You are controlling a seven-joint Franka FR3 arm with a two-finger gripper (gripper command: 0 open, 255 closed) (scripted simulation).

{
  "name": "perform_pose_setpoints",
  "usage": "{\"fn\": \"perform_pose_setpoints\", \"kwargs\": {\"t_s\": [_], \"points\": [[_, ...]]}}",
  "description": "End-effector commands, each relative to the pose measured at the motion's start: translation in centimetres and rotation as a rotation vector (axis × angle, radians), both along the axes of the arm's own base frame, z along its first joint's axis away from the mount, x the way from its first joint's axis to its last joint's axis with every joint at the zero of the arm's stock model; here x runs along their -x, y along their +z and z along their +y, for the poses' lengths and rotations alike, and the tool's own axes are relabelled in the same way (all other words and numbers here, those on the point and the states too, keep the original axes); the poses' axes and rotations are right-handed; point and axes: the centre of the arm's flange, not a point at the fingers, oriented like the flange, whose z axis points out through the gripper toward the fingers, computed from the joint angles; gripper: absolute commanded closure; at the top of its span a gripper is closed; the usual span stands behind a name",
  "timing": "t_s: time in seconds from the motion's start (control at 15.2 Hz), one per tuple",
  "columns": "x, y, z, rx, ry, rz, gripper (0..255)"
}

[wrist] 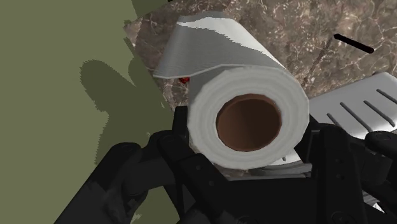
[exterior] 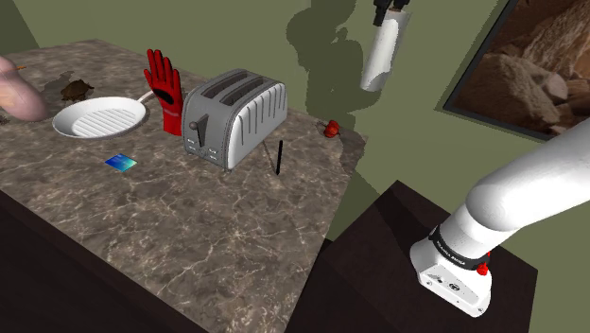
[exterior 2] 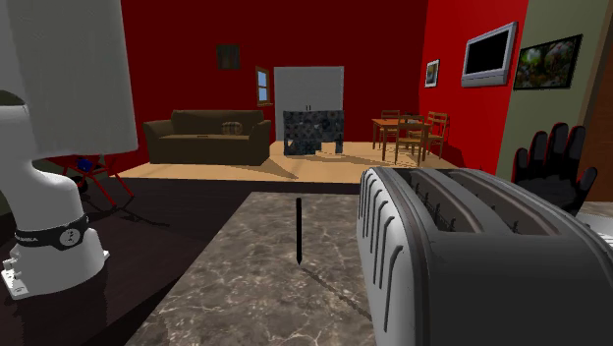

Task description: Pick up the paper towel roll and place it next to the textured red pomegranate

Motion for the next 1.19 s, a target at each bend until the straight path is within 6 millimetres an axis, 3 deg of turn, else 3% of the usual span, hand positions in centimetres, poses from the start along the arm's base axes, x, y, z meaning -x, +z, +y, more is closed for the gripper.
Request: {"fn": "perform_pose_setpoints", "kwargs": {"t_s": [0.0, 0.07, 1.12], "points": [[-0.2, -0.2, -2.7, 0.0, 0.002, 0.0, 255], [-0.3, -0.2, -4.0, 0.0, 0.002, 0.0, 255], [-0.3, -8.7, -4.0, 0.0, 0.002, 0.0, 255]]}}
